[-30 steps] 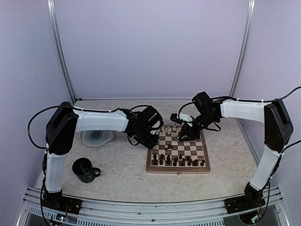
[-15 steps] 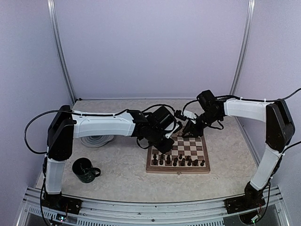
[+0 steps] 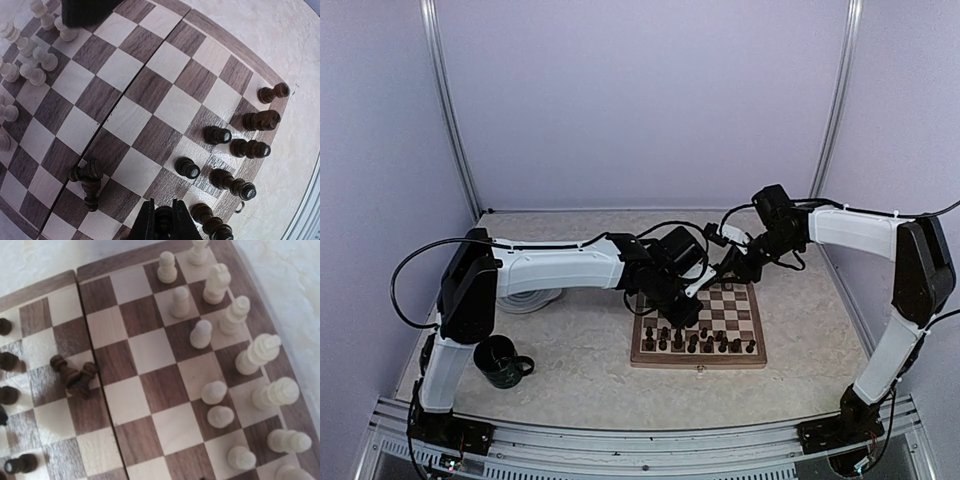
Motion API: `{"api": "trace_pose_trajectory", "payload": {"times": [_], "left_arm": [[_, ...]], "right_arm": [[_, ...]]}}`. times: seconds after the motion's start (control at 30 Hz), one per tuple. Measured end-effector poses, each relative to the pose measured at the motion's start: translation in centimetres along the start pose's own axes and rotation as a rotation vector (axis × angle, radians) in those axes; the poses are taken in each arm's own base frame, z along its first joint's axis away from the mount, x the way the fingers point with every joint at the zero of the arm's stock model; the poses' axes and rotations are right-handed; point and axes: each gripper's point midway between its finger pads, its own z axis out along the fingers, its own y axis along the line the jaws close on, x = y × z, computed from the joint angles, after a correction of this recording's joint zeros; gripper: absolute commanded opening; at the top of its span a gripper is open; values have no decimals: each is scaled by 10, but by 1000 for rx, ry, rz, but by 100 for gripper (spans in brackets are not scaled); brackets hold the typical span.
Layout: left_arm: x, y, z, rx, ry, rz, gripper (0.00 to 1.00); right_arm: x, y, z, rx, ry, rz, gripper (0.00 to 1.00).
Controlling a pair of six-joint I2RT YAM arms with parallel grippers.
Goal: Set up the chess pieces on the board
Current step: Place the pawn at e7.
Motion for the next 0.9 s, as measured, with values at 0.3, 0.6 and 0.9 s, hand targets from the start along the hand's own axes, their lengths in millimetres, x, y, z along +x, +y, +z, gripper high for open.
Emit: {"api": "trace_pose_trajectory", "payload": {"times": [0.3,0.6,0.9], "left_arm": [[15,-3,12,21,60,1,8],[18,-2,20,24,74,0,10],[21,-2,25,26,85,-1,12]], "right_arm": [[5,-12,-7,30,-4,30,33],[6,-13,-8,32,-4,36,33],[6,-13,-8,31,-4,37,33]]}}
